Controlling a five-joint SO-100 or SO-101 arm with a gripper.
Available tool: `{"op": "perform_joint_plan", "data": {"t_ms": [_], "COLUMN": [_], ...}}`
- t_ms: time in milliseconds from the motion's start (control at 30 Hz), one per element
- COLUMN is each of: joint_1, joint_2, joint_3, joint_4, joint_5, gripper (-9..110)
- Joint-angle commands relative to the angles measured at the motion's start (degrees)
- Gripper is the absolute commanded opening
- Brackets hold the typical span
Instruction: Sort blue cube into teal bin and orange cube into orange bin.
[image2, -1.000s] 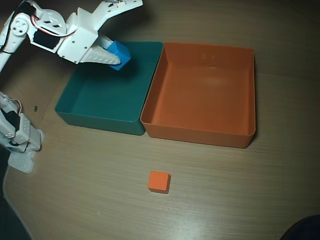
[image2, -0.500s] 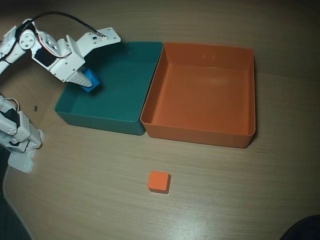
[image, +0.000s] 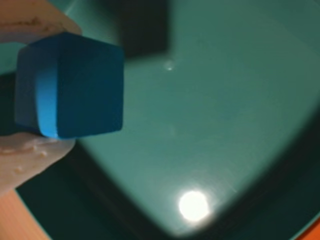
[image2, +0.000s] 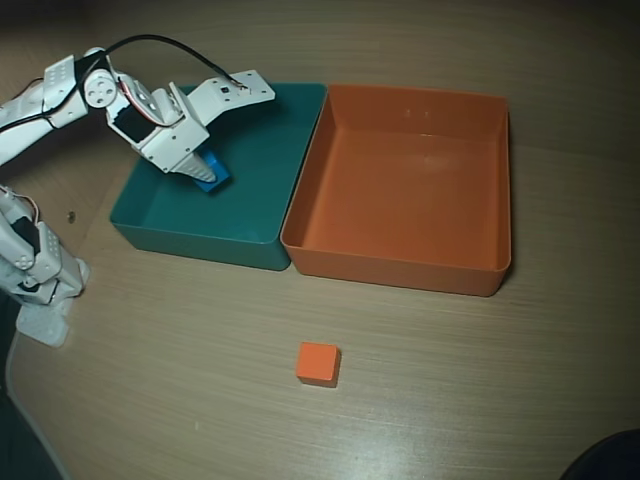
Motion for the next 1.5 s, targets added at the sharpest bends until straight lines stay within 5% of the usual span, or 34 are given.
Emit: {"op": "perform_joint_plan", "data": {"t_ms": [0, 267, 633, 767, 1033, 1467], "joint_1": [-0.1, 0.0, 0.4, 1.5, 1.7, 8.7], "joint_2": [1.0, 1.1, 1.3, 1.4, 1.5, 8.8], "joint_3": [-3.3, -3.3, -3.6, -4.2, -4.3, -5.6], "joint_4": [-0.6, -1.2, -1.3, -1.3, -1.3, -1.4], "joint_5": [0.3, 0.2, 0.3, 0.3, 0.4, -0.5], "gripper": [12, 38, 39, 30, -7, -6]}}
